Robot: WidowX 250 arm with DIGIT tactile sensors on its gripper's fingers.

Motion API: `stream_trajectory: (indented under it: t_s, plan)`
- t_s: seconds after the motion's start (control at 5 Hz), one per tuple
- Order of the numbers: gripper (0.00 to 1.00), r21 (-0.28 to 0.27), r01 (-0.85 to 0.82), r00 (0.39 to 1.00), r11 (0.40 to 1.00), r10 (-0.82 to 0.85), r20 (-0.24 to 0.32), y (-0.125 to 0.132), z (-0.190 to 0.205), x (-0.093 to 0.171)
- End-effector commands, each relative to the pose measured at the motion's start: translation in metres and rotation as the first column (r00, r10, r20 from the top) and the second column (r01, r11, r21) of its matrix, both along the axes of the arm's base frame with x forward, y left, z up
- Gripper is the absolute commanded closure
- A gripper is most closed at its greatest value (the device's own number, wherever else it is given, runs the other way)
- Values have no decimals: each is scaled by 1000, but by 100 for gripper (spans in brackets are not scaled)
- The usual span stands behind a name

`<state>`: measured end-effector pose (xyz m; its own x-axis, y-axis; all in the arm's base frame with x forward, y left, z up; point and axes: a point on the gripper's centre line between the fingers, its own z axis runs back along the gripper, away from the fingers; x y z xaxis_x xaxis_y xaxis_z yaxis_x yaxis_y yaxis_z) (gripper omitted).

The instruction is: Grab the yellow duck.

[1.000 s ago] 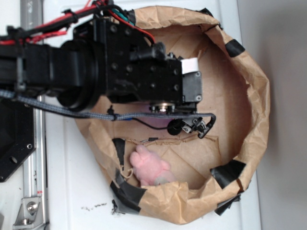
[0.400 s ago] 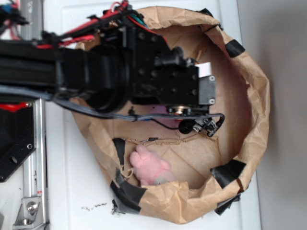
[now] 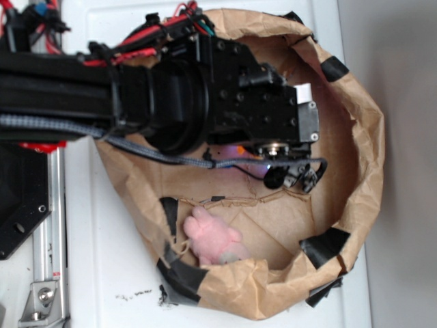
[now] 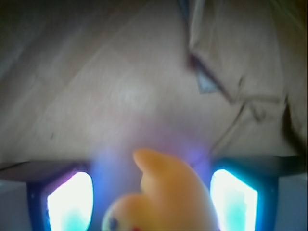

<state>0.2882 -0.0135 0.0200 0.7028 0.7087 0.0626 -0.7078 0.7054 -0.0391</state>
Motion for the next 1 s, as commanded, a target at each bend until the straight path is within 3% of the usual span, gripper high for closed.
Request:
stream_trajectory:
  t_s: [0.0, 0.4, 0.8]
  plan:
    - [100, -8, 45, 995, 999, -44, 86, -4, 23, 0]
    - [100, 9, 43, 991, 999, -44, 125, 2, 48, -2]
    - [100, 100, 174, 953, 980, -193, 233, 30, 115, -13]
